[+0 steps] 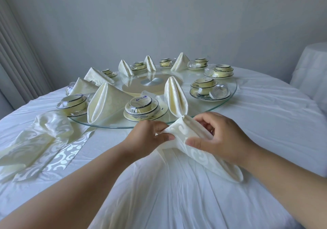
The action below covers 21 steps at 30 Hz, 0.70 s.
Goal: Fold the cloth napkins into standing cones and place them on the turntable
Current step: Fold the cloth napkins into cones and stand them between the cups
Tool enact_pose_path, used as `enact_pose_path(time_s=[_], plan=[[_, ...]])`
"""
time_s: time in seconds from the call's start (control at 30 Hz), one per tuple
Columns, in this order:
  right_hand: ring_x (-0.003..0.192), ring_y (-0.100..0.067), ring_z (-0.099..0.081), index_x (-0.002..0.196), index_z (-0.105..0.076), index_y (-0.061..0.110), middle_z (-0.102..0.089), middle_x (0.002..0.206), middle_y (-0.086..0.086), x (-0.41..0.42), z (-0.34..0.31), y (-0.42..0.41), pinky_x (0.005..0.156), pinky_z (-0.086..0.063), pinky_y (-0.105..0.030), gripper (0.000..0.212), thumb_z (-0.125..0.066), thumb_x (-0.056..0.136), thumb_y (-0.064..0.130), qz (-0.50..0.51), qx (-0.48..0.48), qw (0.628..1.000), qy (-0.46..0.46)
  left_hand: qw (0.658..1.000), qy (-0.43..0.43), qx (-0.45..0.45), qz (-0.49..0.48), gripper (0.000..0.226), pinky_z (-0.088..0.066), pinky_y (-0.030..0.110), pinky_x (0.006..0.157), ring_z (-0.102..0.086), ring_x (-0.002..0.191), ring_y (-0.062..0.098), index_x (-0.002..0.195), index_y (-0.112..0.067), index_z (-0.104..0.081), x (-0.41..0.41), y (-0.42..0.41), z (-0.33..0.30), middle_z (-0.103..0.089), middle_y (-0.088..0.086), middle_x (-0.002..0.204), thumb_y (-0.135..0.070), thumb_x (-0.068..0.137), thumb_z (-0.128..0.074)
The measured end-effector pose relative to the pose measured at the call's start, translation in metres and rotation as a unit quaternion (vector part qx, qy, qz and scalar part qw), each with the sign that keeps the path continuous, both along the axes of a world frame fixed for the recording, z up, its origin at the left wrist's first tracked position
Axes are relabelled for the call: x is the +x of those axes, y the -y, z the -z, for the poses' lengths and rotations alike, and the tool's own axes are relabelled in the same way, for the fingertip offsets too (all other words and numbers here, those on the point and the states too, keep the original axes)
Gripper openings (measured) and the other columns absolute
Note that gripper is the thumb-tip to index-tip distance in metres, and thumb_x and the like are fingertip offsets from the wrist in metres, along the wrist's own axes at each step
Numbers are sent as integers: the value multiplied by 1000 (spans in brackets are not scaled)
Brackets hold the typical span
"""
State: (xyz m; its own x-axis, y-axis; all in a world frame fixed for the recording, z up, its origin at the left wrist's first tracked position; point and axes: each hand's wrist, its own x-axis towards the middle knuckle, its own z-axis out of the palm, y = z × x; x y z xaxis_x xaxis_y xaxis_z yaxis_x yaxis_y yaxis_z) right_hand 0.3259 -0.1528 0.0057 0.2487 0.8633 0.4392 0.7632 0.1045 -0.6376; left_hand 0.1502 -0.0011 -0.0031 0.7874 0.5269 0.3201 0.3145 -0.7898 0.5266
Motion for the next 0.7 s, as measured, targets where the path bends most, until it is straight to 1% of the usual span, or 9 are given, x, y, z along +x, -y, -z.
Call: enact_pose_path(time_s=[0.1,0.17,0.23,0.27,0.3,0.37,0.4,0.53,0.7], plan=[[66,-8,-51,77,-63,19,-57,71,7,-6,-3,2,62,-42,-25,27,-74,74,43,40,33,996,77,1000,-3,-6,-10,19,-43,33,61,-45,63,11,80,-13,-69,1,1,-4,-63,10,73,-32,85,-71],[58,-11,-41,61,-48,13,-43,57,5,-8,-1,1,53,-31,-23,36,-70,80,35,38,43,994,94,1000,3,-21,-15,22,-43,33,62,-46,64,9,79,-14,-69,3,-1,-4,-64,8,72,-36,83,-71],[53,-12,-34,58,-42,9,-35,52,4,-5,-4,2,51,-25,-27,42,-70,81,30,52,50,994,81,998,19,-38,-37,17,-41,28,66,-51,69,2,78,-23,-69,5,-2,-1,-65,-6,74,-39,85,-69],[51,-12,-31,58,-43,7,-34,50,4,-3,-7,4,50,-23,-28,42,-70,81,30,69,54,994,72,998,13,-27,-60,14,-41,24,71,-55,78,0,87,-27,-70,7,-3,3,-67,-12,83,-41,87,-65],[50,-11,-28,58,-45,4,-33,49,3,1,-11,6,50,-23,-31,42,-71,80,29,89,57,992,67,996,-7,3,-85,23,-40,22,80,-56,94,3,103,-27,-69,9,-5,8,-67,-13,101,-43,91,-59],[50,-15,-28,57,-45,3,-32,48,0,9,-19,11,50,-24,-34,43,-72,79,28,125,66,987,74,989,-78,70,-103,44,-35,28,100,-46,123,17,131,-18,-55,16,-5,20,-55,-5,133,-44,98,-40],[50,-16,-28,57,-45,3,-32,47,0,12,-22,14,50,-24,-33,43,-72,79,27,137,71,985,75,984,-109,89,-107,47,-32,31,103,-39,128,22,136,-16,-49,20,-4,23,-49,-5,140,-42,101,-31],[50,-16,-27,55,-44,5,-30,47,2,23,-25,20,50,-24,-32,43,-71,79,28,157,72,983,60,961,-171,154,-153,50,-28,34,101,-32,127,22,135,-17,-46,35,1,26,-44,-7,143,-44,102,-21],[54,-17,-31,63,-53,-2,-40,54,-14,26,-20,17,52,-27,-31,38,-72,79,28,160,70,984,41,929,-218,228,-191,60,-25,33,101,-31,126,19,138,-20,-44,43,1,30,-46,-8,138,-54,98,-17]])
